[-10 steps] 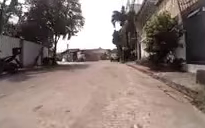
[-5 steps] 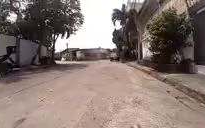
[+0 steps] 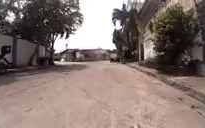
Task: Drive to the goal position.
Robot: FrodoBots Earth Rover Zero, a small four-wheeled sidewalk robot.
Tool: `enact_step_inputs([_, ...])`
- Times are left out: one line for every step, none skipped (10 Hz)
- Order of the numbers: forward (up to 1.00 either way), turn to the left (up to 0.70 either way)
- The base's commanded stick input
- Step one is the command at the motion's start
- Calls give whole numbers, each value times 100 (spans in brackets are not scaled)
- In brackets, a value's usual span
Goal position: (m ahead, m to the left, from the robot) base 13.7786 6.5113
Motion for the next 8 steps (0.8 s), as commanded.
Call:
enact_step_inputs([70, 0])
enact_step_inputs([70, 0])
enact_step_inputs([70, 0])
enact_step_inputs([70, 0])
enact_step_inputs([70, 0])
enact_step_inputs([70, 0])
enact_step_inputs([70, 0])
enact_step_inputs([70, 0])
